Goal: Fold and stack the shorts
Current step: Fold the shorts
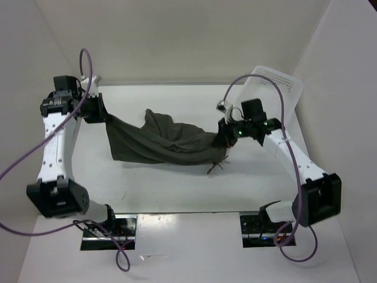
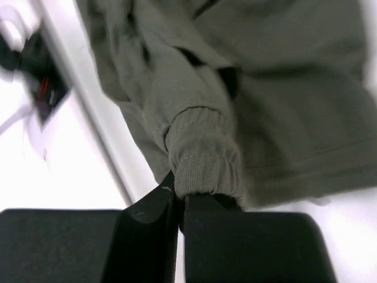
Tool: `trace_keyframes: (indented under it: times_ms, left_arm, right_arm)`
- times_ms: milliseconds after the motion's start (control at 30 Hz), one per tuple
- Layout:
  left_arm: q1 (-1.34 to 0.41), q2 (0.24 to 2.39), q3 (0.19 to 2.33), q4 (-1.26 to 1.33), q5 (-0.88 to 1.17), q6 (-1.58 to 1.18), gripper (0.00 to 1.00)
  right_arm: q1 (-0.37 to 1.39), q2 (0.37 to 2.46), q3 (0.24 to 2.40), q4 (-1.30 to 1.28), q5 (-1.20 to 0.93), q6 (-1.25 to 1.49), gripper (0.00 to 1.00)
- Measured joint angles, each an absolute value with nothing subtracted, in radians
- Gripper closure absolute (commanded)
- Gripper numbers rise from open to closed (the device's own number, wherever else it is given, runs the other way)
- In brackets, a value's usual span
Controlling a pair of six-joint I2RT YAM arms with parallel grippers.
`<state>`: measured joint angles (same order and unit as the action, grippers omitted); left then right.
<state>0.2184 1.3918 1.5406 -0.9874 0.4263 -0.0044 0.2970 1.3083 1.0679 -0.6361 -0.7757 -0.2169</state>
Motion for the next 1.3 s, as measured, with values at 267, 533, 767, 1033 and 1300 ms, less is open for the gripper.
trace_keyframes:
  times_ms: [267,533,767,1033,1300]
  left_arm:
    - [0.225,1.798,2.171,-0.793,0.348,-0.005,1.0]
    - [0.231,1.547,2.22,-0.682,0.342,-0.004,1.0]
    - [0.231,1.301,1.714,-0.669,0.318,-0.004,1.0]
    - [0.219,1.245,1.235,-0.889,0.305,-0.004,1.0]
    - [0.208,1.093,1.22,-1.006,0.374,-0.004,1.0]
  right_arm:
    - [0.302,1.927,2.13,-0.479,-0.525,-0.07,1.0]
    - [0.303,1.906,2.308,-0.458,-0.513,-0.146,1.0]
    - [0.332,1.767,1.917,-0.522,-0.536,-0.346,1.0]
    - [0.582,1.644,1.253,-0.677,-0.465,-0.606,1.0]
    - [0.595,1.48,1.12,-0.762,-0.46,-0.671,1.0]
